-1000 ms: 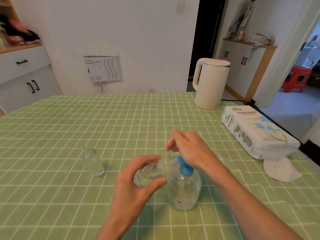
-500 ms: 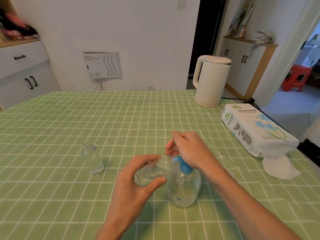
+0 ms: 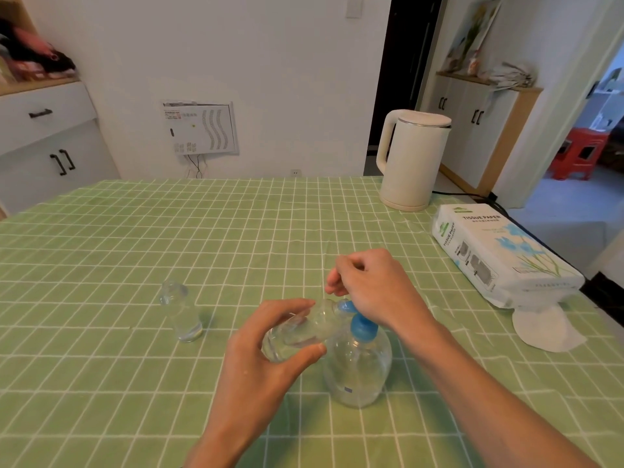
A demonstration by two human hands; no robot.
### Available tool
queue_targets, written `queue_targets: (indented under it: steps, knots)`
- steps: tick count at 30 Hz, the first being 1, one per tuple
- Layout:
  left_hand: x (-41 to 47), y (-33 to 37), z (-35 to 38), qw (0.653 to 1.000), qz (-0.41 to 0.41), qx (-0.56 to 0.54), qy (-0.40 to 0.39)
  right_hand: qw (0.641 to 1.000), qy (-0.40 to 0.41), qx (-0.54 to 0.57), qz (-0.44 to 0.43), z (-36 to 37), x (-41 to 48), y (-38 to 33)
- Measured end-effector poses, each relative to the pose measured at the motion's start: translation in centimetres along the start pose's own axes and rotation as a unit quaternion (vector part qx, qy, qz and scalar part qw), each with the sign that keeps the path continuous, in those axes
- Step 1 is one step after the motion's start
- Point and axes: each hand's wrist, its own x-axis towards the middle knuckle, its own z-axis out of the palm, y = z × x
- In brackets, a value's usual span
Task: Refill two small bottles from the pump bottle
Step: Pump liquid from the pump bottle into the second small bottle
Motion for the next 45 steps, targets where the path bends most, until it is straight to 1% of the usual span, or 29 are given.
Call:
queue_targets:
  steps: [2, 6, 12, 19, 23, 30, 36, 42, 45]
  knots:
    - [-0.1, -0.1, 0.1, 1.0, 0.002, 0.005, 0.003, 1.0, -0.01, -0.002, 0.009, 0.3, 0.0, 0.4]
    - [-0.3, -0.4, 0.2, 1.0, -0.005, -0.001, -0.001, 0.999, -0.029, 0.03, 0.026, 0.6, 0.1, 0.9]
    - [-0.3, -0.2, 0.0, 1.0, 0.0, -0.004, -0.002, 0.998, -0.038, 0.037, 0.021, 0.5, 0.2, 0.8]
    - [0.1, 0.4, -0.2, 1.0, 0.013, -0.003, 0.001, 0.994, -0.085, 0.064, 0.024, -0.3, 0.6, 0.1]
    - [0.1, 0.3, -0.1, 1.0, 0.018, -0.003, 0.0, 0.992, -0.099, 0.071, 0.028, -0.3, 0.5, 0.0]
    - [0.2, -0.2, 0.1, 1.0, 0.018, -0.009, 0.0, 0.995, -0.075, 0.057, 0.035, 0.1, 0.5, 0.7]
    - [-0.2, -0.8, 0.1, 1.0, 0.002, 0.01, -0.005, 0.998, -0.058, 0.012, 0.021, 0.8, 0.5, 1.4]
    - [-0.1, -0.3, 0.0, 1.0, 0.003, -0.003, 0.002, 0.998, -0.058, 0.028, 0.013, 0.4, 0.5, 1.0]
    - [0.0, -0.1, -0.1, 1.0, 0.007, 0.001, 0.0, 0.999, -0.048, 0.01, -0.006, 0.0, 0.5, 0.6]
